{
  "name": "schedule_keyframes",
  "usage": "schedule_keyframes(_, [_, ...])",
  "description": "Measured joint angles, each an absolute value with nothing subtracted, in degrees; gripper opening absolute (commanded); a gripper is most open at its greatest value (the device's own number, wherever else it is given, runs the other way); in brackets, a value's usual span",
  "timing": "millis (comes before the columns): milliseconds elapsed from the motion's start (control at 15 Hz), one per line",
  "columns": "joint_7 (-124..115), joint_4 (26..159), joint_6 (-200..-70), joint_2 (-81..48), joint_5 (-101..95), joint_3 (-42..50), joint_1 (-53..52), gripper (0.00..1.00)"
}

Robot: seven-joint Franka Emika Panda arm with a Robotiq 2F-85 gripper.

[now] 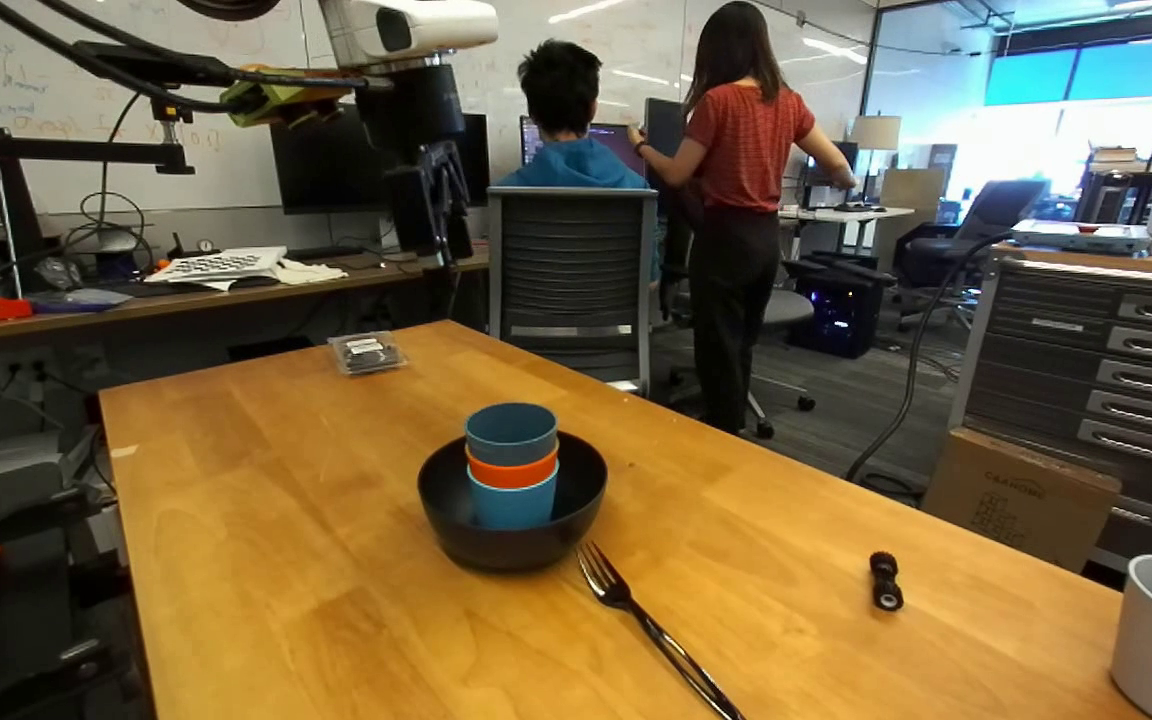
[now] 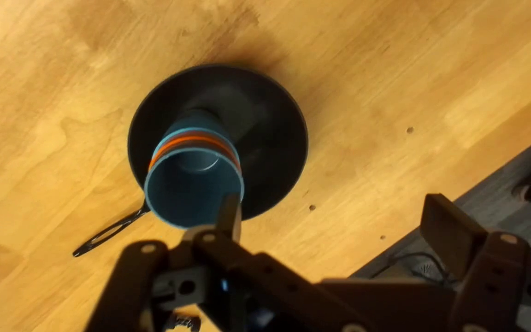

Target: Stack the cups in the bowl then put the fork in the dark blue cup

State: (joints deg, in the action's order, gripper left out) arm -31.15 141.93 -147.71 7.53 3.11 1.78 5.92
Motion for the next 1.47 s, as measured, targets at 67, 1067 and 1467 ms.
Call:
schedule_keyframes(67, [-32.48,141.68,-148.96,7.29,2.84,2.12,6.83,1.00])
schedule_keyframes(1067, [-54.71,129.50,-156.41,-7.66,-2.61,13.74,16.48,1.00])
schedule_keyframes(1467, [-53.69,124.36,-152.66,-16.77,11.65,13.92,16.53,1.00])
